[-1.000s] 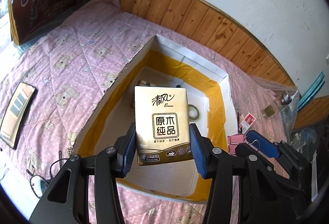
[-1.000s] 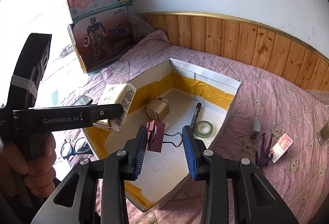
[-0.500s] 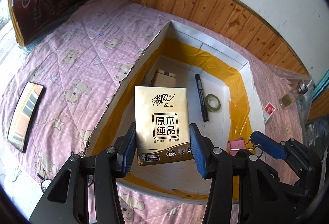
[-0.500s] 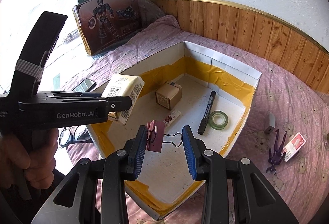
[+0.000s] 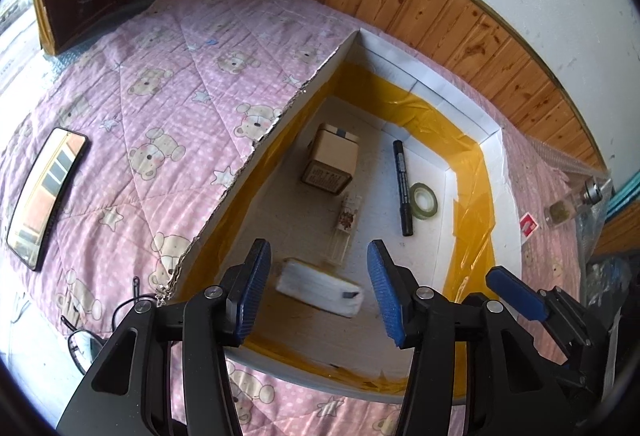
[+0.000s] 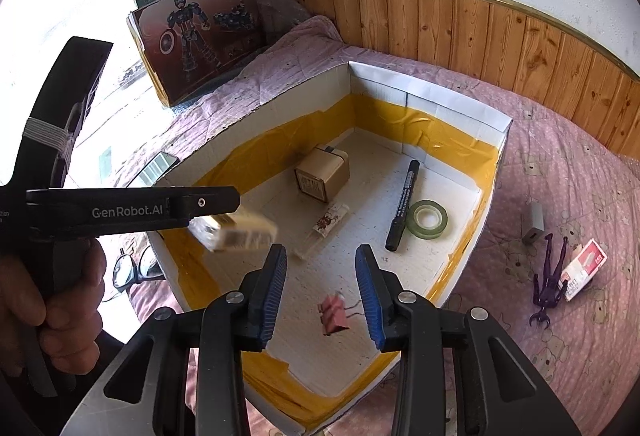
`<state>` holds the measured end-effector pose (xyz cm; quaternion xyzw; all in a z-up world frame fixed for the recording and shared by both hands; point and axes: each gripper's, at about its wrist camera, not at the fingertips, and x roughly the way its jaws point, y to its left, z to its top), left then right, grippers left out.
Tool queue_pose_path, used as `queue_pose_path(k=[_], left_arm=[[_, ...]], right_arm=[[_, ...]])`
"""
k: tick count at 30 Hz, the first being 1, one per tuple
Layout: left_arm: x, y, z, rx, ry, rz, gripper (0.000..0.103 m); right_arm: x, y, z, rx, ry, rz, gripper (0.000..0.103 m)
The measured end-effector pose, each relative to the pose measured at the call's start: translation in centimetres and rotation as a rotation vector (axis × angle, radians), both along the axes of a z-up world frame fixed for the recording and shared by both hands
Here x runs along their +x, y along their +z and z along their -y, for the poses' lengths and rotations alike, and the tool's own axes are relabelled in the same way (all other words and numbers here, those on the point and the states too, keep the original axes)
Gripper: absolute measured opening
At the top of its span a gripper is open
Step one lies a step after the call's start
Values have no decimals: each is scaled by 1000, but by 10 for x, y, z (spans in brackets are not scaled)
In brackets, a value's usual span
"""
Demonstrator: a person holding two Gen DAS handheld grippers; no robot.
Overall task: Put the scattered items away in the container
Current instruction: 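Open the left tool to drop the tissue pack while the right tool releases the clip in the box, then move both tools from the box toward the purple figure and red staple box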
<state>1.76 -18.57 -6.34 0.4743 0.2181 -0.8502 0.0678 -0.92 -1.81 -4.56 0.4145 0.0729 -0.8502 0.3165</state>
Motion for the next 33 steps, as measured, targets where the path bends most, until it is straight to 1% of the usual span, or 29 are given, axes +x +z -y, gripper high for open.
queue_pose_path(k=[12, 19, 24, 26, 30, 33], left_arm=[[-2, 9, -11, -3, -9, -14, 53], [-3, 18, -26, -4, -23, -29, 53], [-4, 26, -43, -12, -41, -44, 53], [-4, 30, -50, -24, -47, -53, 53], [-2, 41, -65, -67, -56, -84, 53], [1, 53, -76, -69, -72, -134, 53]], right_arm=[[4, 4, -5, -27, -4, 19, 38], [6, 8, -12, -41, -7, 21, 38], [10, 17, -20, -69, -11, 11, 38], [12, 21, -26, -88, -10, 8, 38], [15, 31, -40, -168, 1, 12, 38], [18, 40, -53, -215, -7, 9, 38]])
